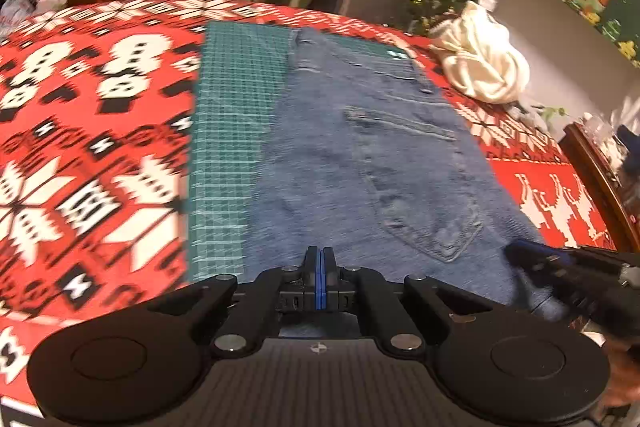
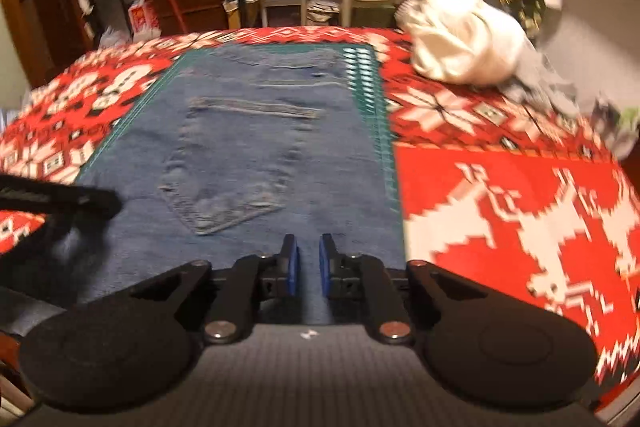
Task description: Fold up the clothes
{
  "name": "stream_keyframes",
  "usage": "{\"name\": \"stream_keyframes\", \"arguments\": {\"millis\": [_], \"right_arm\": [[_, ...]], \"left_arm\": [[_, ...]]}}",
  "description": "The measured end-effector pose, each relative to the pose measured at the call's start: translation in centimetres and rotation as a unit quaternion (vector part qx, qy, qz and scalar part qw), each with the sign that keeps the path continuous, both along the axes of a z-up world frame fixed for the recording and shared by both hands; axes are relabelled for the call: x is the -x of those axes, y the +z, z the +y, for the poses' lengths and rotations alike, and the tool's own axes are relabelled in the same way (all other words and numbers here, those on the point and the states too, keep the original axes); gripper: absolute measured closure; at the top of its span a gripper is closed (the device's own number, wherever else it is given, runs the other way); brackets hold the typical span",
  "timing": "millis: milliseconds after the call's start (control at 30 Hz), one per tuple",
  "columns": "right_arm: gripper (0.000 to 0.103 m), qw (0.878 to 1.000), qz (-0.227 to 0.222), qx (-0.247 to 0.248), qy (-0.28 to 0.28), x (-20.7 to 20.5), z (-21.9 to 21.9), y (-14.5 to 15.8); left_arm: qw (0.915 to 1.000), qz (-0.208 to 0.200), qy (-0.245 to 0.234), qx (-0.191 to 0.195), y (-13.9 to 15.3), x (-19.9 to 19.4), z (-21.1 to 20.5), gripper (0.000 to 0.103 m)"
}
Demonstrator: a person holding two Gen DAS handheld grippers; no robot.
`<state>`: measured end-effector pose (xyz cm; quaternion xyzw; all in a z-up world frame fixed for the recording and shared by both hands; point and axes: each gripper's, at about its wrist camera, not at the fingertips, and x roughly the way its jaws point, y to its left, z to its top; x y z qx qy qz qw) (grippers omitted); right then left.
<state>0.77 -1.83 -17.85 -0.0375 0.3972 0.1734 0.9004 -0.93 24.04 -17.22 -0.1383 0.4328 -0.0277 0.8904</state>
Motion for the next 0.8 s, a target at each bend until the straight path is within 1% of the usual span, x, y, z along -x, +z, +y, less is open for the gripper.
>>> {"name": "stream_keyframes", "arguments": {"millis": [67, 100, 167, 200, 233, 333, 400, 467, 500, 567, 633, 667, 700, 800], "right_arm": [[0.103, 1.0, 0.003, -0.006, -0.011, -0.1, -0.9, 0.4], [0.1, 1.0, 0.0, -0.009, -0.016, -0.1, -1.1, 0.8], [0.099, 1.0, -0.012, -0.013, -0.017, -0.2, -1.0, 1.5], [0.099, 1.0, -0.017, -0.015, -0.013, -0.4, -0.6, 1.8], [0.099, 1.0, -0.021, -0.012, -0.009, -0.7, 0.1, 2.0], [0.099, 1.0, -0.029, -0.008, 0.002, -2.1, 2.2, 2.3], [0.099, 1.0, -0.023, -0.003, 0.001, -3.3, 3.1, 1.9], [0.099, 1.0, -0.017, 0.018, -0.01, -4.1, 3.3, 0.9], [0.102, 0.999, -0.016, 0.027, -0.013, -4.2, 3.0, 0.3], [0.103, 0.999, -0.024, 0.03, -0.008, -3.6, 2.1, -0.2], [0.103, 0.998, -0.037, 0.041, -0.007, -2.5, 1.0, -0.3], [0.097, 0.998, -0.044, 0.051, -0.01, -2.0, 0.5, -0.4], [0.095, 0.997, -0.049, 0.056, -0.012, -1.6, 0.0, -0.5], [0.093, 0.998, -0.033, 0.053, -0.025, -1.4, -1.5, -0.2]], "left_arm": [[1.0, 0.0, 0.008, 0.0, 0.4, 0.4, 0.6, 0.101], [0.9999, -0.002, 0.012, 0.001, 0.8, 0.5, 0.7, 0.101], [0.9998, 0.001, 0.011, 0.019, 1.1, -0.1, 0.7, 0.1], [0.9995, 0.004, 0.01, 0.03, 1.2, -0.6, 0.6, 0.1], [0.9993, 0.009, 0.011, 0.034, 1.3, -1.2, 0.3, 0.1], [0.9994, 0.007, 0.017, 0.028, 1.9, -3.1, -0.8, 0.1], [0.9992, 0.013, 0.021, 0.033, 1.6, -4.0, -1.1, 0.099], [0.9989, 0.019, 0.029, 0.031, 1.1, -4.8, -1.1, 0.099], [0.999, 0.026, 0.03, 0.021, 0.5, -5.0, -1.1, 0.1], [0.9989, 0.022, 0.023, 0.034, 0.0, -4.5, -0.6, 0.1], [0.9994, 0.017, 0.013, 0.026, 0.0, -3.6, -0.4, 0.1], [0.9996, 0.017, 0.012, 0.021, 0.0, -3.1, -0.3, 0.1], [0.9997, 0.017, 0.01, 0.017, 0.1, -2.6, -0.2, 0.1], [0.9996, 0.023, 0.01, 0.009, 0.5, -1.5, 0.0, 0.101]]}}
